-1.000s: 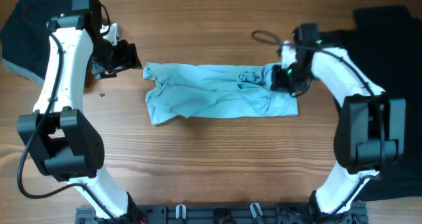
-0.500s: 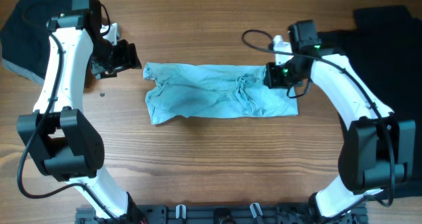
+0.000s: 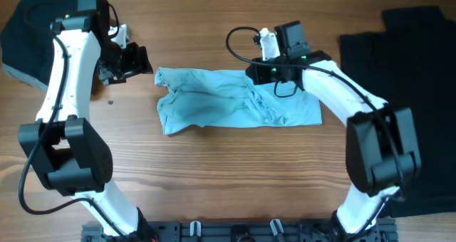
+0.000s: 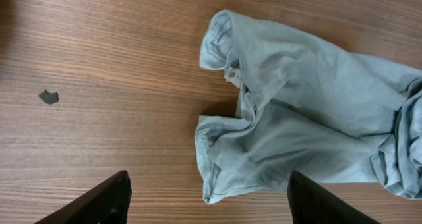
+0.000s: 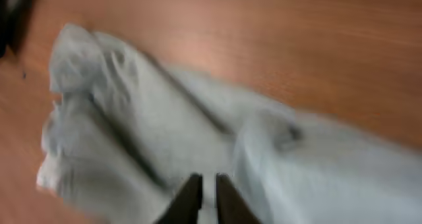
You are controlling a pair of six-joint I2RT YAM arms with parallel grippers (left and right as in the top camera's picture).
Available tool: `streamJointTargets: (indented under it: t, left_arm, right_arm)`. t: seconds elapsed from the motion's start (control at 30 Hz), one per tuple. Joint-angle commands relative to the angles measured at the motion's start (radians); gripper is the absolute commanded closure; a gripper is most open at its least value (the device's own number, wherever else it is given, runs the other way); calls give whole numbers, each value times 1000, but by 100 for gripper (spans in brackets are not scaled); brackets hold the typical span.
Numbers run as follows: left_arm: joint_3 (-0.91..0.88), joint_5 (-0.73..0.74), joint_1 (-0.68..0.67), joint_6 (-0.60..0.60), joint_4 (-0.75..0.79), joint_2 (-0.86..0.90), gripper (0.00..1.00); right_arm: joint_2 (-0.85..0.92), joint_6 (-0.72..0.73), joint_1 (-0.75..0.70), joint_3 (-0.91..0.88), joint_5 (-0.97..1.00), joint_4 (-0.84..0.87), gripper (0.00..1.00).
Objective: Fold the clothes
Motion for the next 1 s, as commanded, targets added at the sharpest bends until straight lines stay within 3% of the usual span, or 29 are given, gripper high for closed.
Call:
streamJointTargets:
  t: [0.0,0.1,0.27,0.37,0.43,0.7,0.97]
  left_arm:
    - [8,13,5,1,-11,-9,24]
    - [8,13,5,1,-8,-9,23]
    - [8,29,5,1,-8,-9,21]
    - [7,119,5,1,-3,-9,9]
    - [0,123,5,1,-5,-9,0]
    - [-192,153,-3,1,85,-9,0]
    - [-451,254,-13,1,439,-9,0]
  right_arm:
    - [-118,-25,-71,20,65,-214,85]
    - [-105,-19,-93,8,76,-372,91]
    - [-30,8,-3,-95,8,-385,96]
    - [-40,-275,89,-90,-221,-399,96]
    - [-91,-301,100,-65,-203,-401,96]
    - [-271,35,-31,-47,219,-325,94]
    - [-268,79,-91,-47,216,-326,94]
